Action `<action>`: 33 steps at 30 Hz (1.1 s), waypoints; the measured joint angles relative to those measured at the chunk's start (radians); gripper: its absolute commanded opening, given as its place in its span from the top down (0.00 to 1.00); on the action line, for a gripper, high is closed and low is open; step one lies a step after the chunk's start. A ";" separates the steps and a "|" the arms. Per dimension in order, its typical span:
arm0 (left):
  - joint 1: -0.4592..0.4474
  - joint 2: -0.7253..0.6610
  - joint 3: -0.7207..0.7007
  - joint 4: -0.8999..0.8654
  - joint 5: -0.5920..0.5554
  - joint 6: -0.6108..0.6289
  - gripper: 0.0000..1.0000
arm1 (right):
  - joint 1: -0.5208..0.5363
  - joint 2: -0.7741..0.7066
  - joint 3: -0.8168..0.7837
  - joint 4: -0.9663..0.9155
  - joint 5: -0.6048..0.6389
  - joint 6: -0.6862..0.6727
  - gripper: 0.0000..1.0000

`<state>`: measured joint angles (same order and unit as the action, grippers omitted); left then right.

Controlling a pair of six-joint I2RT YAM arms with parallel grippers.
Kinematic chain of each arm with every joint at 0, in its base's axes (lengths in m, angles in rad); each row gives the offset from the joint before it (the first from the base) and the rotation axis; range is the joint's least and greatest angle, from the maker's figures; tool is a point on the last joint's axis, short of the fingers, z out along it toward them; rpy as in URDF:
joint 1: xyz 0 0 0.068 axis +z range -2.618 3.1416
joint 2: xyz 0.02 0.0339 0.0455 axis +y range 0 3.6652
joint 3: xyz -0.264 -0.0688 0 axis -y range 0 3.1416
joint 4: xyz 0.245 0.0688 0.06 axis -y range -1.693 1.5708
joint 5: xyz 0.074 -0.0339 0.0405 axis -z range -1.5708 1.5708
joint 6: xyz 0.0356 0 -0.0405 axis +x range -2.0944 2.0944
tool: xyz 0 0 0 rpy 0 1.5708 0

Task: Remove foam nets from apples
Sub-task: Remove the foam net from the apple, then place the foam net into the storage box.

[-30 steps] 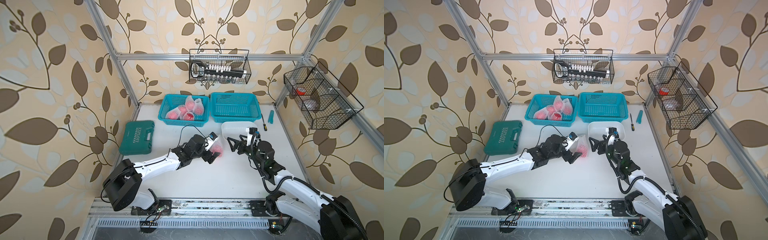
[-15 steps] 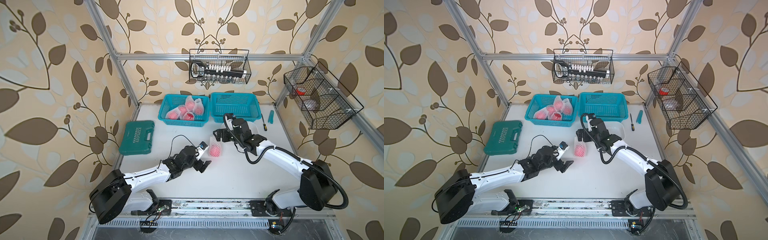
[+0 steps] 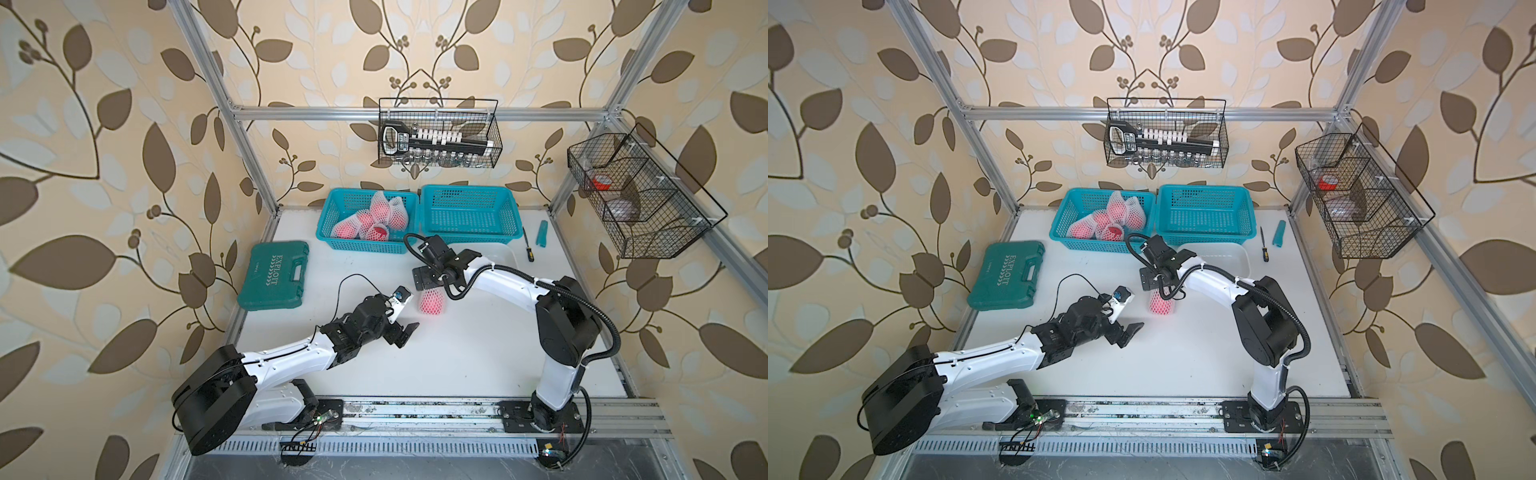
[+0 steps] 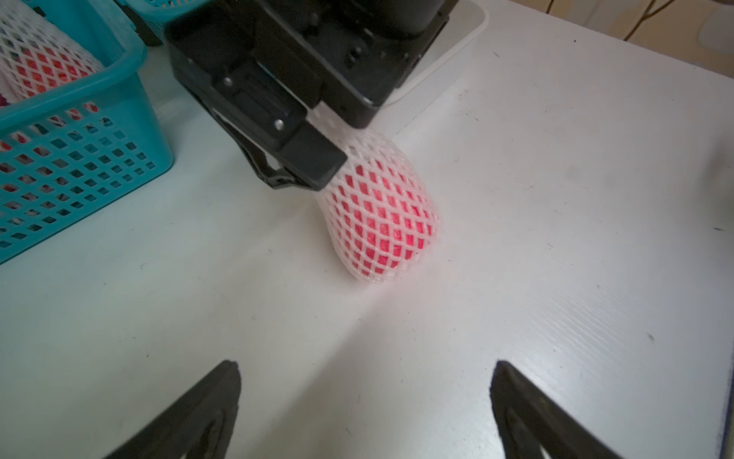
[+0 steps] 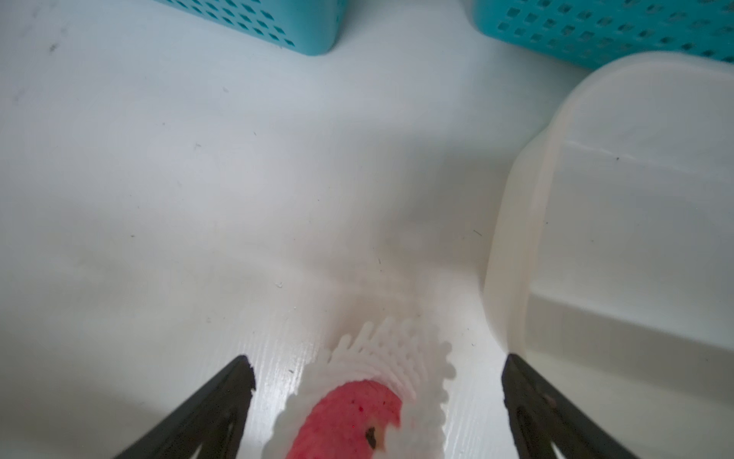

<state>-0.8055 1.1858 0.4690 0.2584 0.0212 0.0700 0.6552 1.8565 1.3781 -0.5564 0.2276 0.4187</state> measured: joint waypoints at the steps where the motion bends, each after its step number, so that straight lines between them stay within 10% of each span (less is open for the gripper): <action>1: 0.000 0.000 0.000 0.000 0.000 0.001 0.02 | 0.000 0.000 0.000 -0.003 -0.003 0.000 0.36; 9: 0.000 0.000 0.000 0.000 -0.007 0.005 0.02 | 0.002 -0.029 -0.017 0.035 -0.110 0.009 1.00; 22: 0.000 0.034 0.000 0.047 -0.084 0.009 0.03 | 0.005 -0.483 -0.524 0.589 -0.282 -0.062 1.00; 33: 0.000 0.077 0.001 0.093 -0.113 0.007 0.01 | -0.130 -0.516 -0.527 0.736 -0.323 0.021 1.00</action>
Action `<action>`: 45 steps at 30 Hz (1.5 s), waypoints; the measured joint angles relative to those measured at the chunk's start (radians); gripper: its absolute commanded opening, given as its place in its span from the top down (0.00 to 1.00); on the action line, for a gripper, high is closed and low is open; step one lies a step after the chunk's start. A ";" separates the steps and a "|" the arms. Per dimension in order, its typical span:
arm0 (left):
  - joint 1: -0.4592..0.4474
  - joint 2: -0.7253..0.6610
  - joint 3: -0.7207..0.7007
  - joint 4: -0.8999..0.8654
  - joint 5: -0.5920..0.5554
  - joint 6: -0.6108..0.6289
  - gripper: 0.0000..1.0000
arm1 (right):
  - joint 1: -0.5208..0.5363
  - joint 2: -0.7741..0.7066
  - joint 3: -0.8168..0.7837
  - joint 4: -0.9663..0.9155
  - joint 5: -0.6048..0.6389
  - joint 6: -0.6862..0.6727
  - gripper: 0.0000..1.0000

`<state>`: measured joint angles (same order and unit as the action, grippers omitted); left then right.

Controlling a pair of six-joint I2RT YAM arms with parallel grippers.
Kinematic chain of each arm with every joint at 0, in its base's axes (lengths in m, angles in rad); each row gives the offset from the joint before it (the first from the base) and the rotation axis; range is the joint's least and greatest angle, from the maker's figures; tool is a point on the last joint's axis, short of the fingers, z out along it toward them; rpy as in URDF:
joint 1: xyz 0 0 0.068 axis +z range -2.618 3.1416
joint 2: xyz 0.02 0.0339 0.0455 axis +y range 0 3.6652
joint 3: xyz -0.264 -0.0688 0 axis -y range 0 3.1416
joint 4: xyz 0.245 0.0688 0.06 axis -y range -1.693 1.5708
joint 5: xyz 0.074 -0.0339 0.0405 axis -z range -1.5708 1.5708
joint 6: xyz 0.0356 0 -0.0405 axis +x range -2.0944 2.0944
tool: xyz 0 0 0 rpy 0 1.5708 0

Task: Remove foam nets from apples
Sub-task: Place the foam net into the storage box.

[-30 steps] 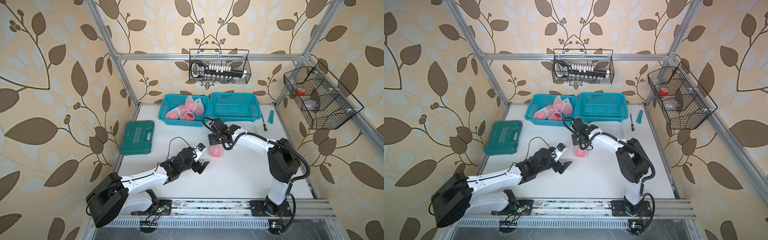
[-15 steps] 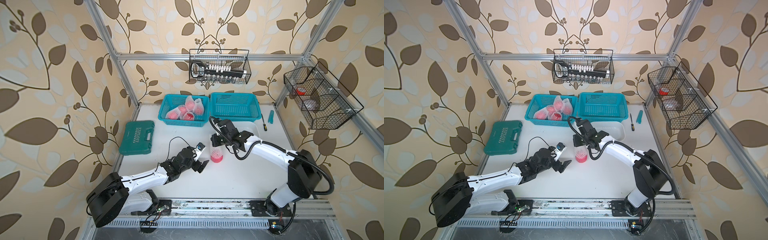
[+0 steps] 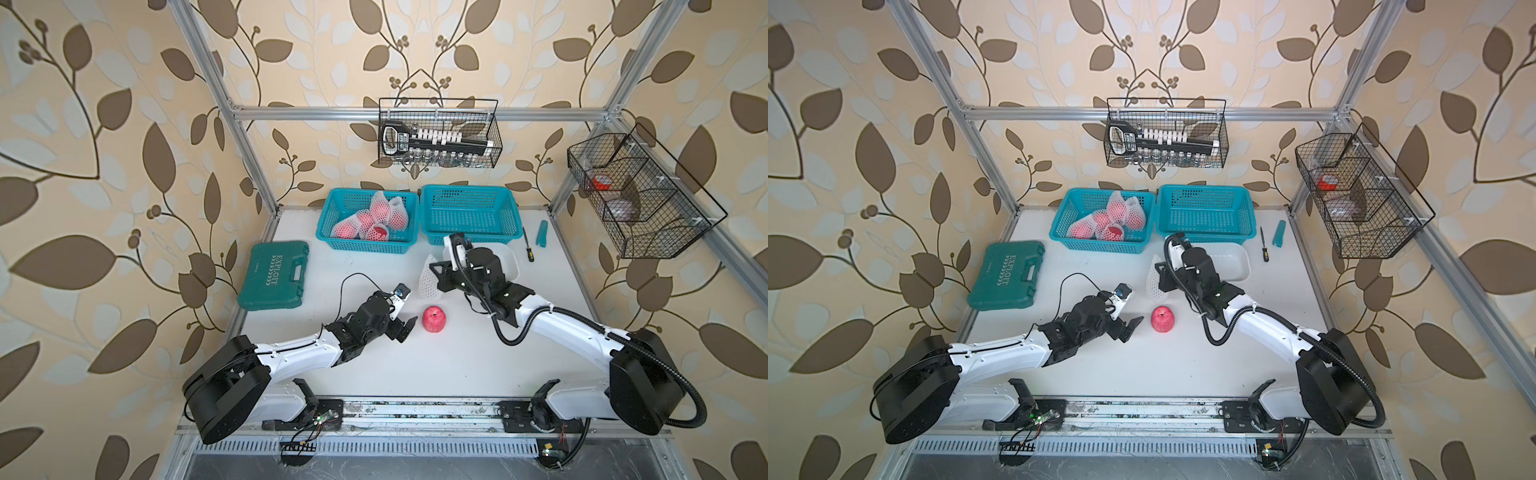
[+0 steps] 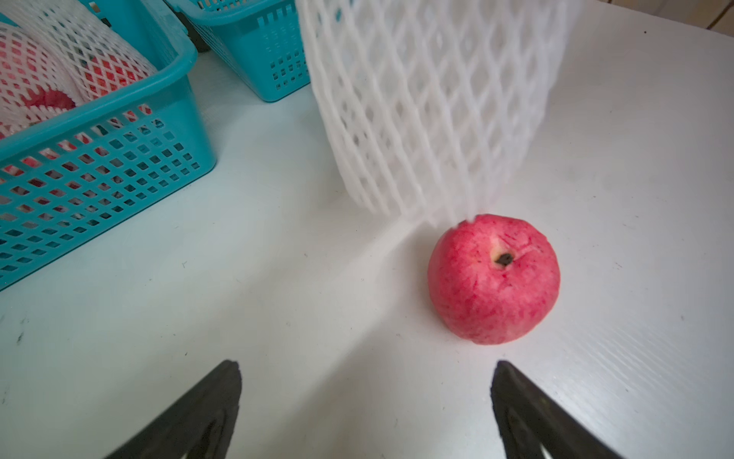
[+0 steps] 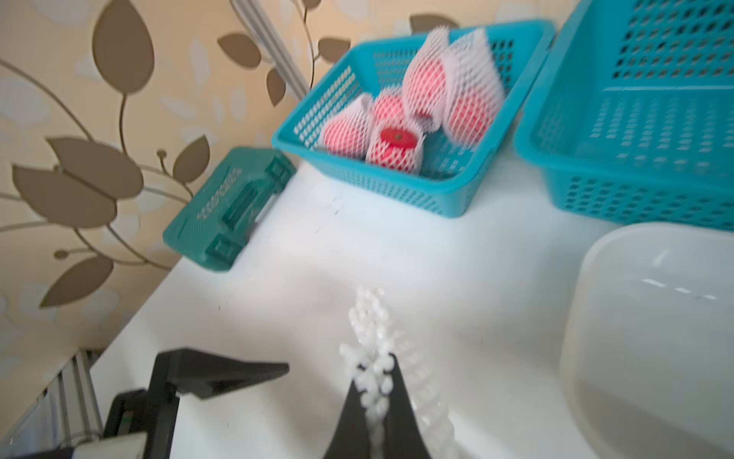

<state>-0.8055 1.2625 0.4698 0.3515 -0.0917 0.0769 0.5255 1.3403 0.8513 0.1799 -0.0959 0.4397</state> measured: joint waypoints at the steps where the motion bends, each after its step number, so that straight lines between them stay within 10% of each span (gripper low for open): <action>1: 0.000 0.000 0.000 0.009 -0.008 -0.005 0.01 | -0.049 -0.017 -0.002 0.025 -0.013 0.032 1.00; 10: 0.014 -0.038 0.047 0.072 0.043 -0.053 0.12 | -0.443 0.041 -0.124 0.275 -0.059 0.341 1.00; 23: 0.014 -0.036 0.088 0.040 0.113 -0.024 0.16 | -0.488 0.416 -0.100 0.475 -0.160 0.541 1.00; 27: 0.014 -0.035 0.088 0.040 0.117 -0.024 0.16 | -0.480 0.408 -0.089 0.438 -0.143 0.541 0.51; 32: 0.014 -0.034 0.090 0.023 0.114 -0.026 0.18 | -0.468 0.314 -0.074 0.253 -0.069 0.474 0.20; 45: 0.014 0.002 0.135 -0.036 0.107 -0.040 0.20 | -0.458 0.231 0.149 -0.369 0.073 0.219 0.16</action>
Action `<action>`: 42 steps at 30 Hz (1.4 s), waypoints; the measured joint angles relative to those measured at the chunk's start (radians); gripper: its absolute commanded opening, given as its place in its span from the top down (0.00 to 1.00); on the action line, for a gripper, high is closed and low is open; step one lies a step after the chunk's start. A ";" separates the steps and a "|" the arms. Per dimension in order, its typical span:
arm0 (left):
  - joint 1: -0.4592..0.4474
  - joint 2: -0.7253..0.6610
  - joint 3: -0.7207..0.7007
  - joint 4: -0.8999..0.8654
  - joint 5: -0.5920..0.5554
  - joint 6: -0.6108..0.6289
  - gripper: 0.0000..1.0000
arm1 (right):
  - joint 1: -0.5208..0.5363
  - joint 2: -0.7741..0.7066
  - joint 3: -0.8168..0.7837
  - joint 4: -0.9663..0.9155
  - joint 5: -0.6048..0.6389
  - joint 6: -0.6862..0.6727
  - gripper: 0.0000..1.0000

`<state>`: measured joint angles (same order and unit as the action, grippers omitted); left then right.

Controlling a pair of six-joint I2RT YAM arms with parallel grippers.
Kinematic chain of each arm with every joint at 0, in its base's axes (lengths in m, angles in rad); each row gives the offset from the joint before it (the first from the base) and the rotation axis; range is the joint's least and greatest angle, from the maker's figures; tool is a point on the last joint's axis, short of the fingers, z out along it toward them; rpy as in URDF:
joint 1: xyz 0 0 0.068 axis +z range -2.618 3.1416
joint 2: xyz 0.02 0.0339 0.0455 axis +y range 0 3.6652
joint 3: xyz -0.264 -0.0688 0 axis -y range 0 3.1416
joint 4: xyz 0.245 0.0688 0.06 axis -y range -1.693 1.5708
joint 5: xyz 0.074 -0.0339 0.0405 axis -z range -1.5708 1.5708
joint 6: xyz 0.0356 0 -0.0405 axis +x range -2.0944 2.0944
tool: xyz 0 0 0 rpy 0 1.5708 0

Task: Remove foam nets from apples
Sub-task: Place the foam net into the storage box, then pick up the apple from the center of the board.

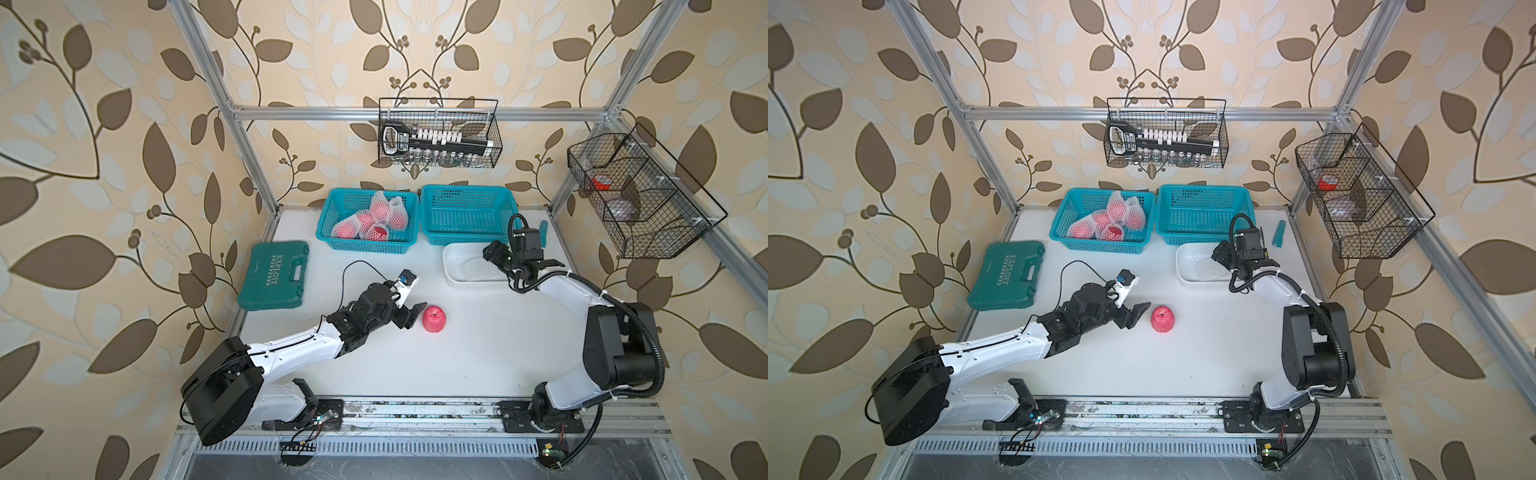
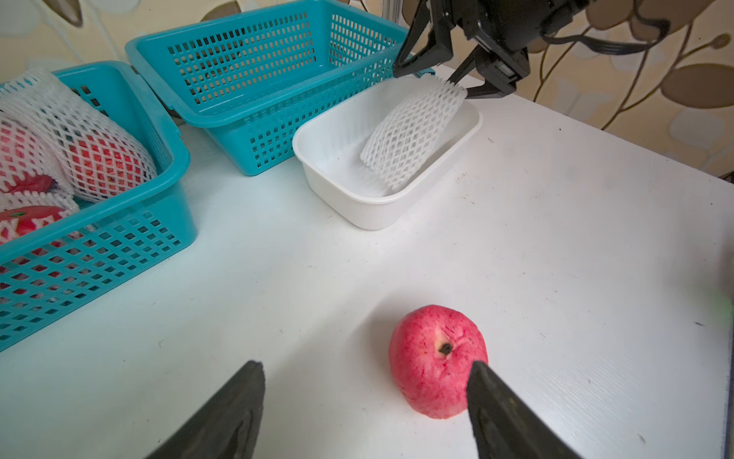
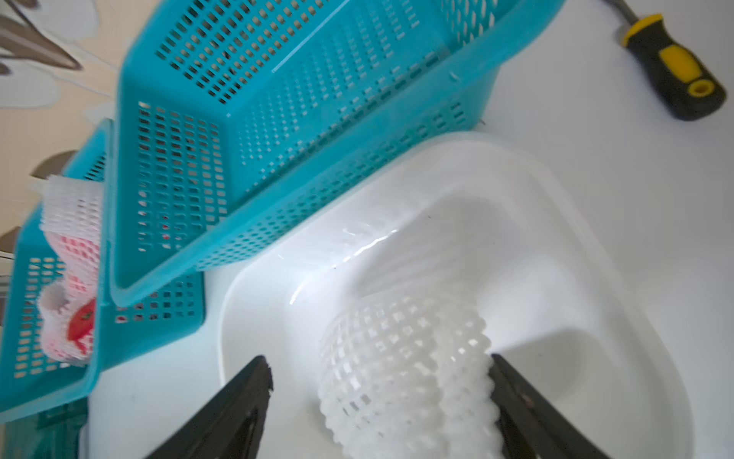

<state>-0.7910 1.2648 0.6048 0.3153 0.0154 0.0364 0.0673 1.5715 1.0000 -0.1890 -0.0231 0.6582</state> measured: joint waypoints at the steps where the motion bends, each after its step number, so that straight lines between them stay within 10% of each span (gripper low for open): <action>1: 0.000 0.006 0.005 -0.003 0.000 -0.003 0.20 | 0.000 0.001 0.016 -0.047 0.003 -0.019 0.16; 7: 0.000 0.013 0.012 -0.018 -0.012 -0.019 0.20 | 0.014 -0.001 0.097 -0.201 0.104 -0.129 0.00; 13: 0.000 0.012 0.012 -0.045 -0.024 -0.057 0.22 | 0.044 0.053 0.203 -0.317 0.147 -0.223 0.08; 28: 0.000 -0.320 -0.001 -0.428 0.081 -0.290 0.08 | 0.565 -0.275 -0.150 0.013 -0.163 -0.346 0.01; 42: 0.000 -0.349 -0.056 -0.604 0.169 -0.415 0.04 | 0.642 -0.089 -0.187 -0.033 -0.050 -0.364 0.00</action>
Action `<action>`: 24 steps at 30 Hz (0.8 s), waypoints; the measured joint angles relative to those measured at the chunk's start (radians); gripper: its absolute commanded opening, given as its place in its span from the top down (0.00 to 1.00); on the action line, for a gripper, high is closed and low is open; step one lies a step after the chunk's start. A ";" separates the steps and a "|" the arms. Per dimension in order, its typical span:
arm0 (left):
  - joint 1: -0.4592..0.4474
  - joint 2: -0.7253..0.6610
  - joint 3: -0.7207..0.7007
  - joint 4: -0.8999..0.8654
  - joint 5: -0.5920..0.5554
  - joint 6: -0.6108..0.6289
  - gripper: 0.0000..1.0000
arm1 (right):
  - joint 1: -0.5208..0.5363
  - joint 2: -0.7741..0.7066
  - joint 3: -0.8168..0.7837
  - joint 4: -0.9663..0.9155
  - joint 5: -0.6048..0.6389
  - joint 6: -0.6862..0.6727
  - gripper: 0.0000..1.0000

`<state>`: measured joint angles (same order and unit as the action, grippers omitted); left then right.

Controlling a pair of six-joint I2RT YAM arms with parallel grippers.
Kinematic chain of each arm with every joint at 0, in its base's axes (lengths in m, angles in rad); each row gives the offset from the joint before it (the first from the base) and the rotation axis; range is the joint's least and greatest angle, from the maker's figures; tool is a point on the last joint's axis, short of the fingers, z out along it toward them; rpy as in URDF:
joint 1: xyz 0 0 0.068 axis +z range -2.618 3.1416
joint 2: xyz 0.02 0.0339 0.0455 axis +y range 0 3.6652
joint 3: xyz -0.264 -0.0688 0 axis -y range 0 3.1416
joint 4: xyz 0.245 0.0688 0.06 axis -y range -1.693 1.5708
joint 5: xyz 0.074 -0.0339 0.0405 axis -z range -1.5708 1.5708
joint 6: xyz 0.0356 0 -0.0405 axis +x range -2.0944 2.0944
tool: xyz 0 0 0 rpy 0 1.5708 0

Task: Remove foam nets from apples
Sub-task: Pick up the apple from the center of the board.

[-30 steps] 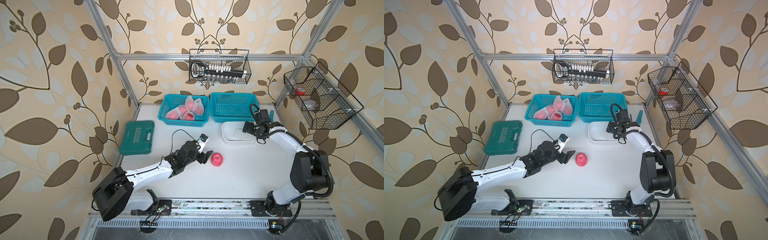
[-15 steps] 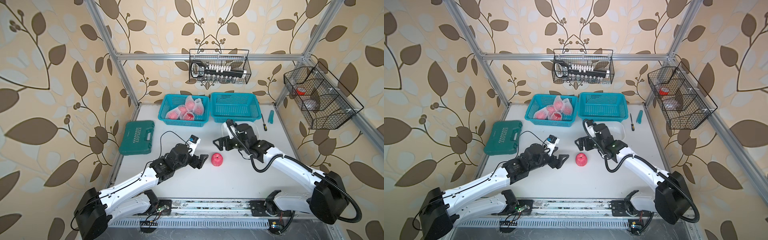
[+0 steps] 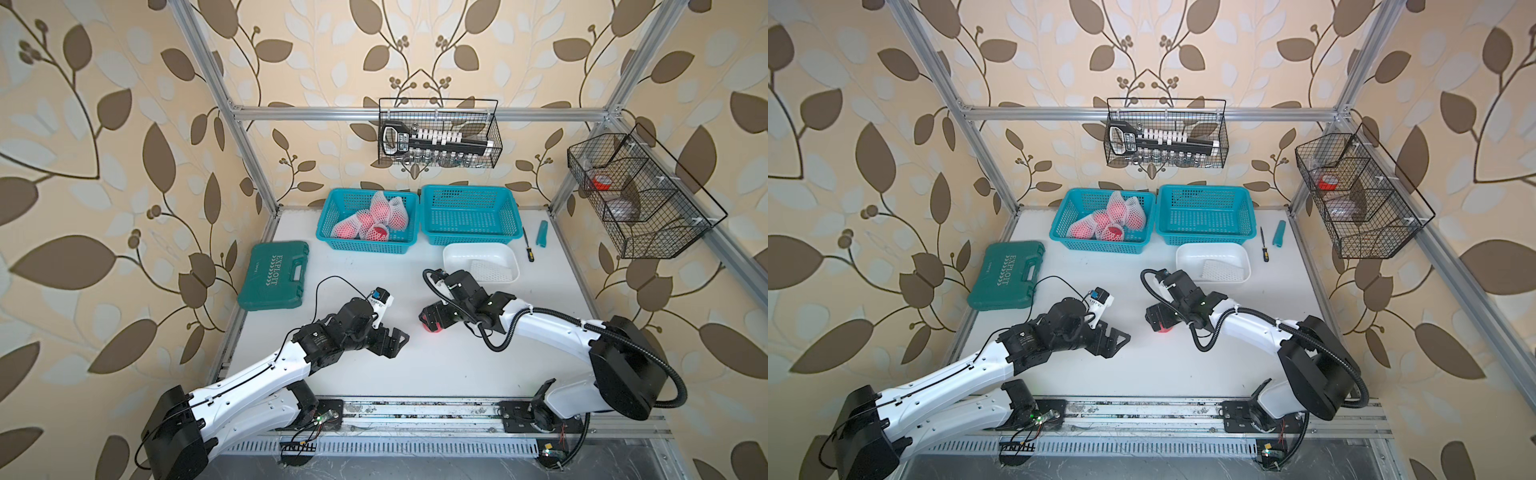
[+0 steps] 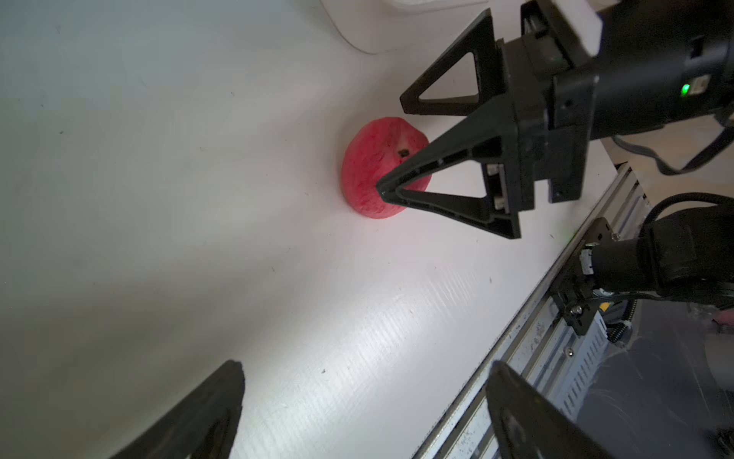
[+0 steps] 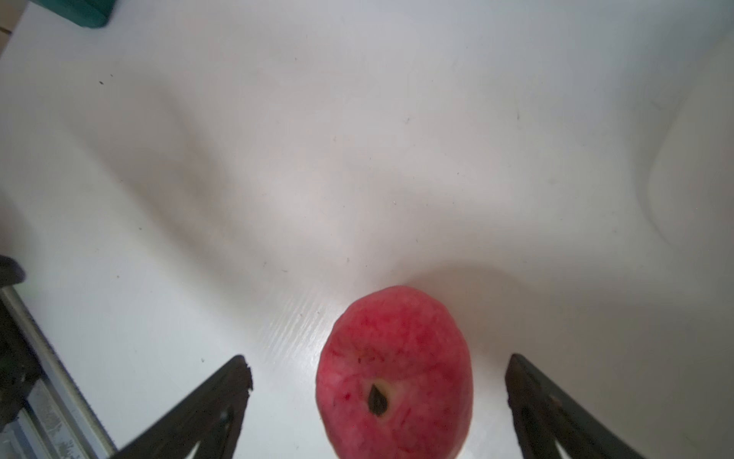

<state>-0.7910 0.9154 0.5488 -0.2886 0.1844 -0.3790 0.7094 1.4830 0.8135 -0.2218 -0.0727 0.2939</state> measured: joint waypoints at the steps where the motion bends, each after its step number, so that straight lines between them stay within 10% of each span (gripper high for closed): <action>1: 0.000 0.004 -0.005 0.001 0.000 -0.002 0.04 | 0.004 0.010 0.000 -0.003 0.004 0.000 0.00; 10: 0.000 0.025 -0.029 0.027 0.004 -0.009 0.01 | 0.026 0.093 0.000 0.003 0.020 -0.018 0.15; 16: 0.000 0.025 -0.050 0.048 0.013 -0.010 0.01 | 0.028 0.095 0.000 0.018 0.021 -0.031 0.49; 24: 0.000 -0.002 -0.084 0.054 -0.005 -0.018 0.01 | 0.027 0.094 0.000 0.029 0.003 -0.043 0.59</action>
<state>-0.7910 0.9131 0.4652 -0.2344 0.1791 -0.3965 0.7361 1.5768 0.8135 -0.1932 -0.0700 0.2508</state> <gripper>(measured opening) 0.987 0.614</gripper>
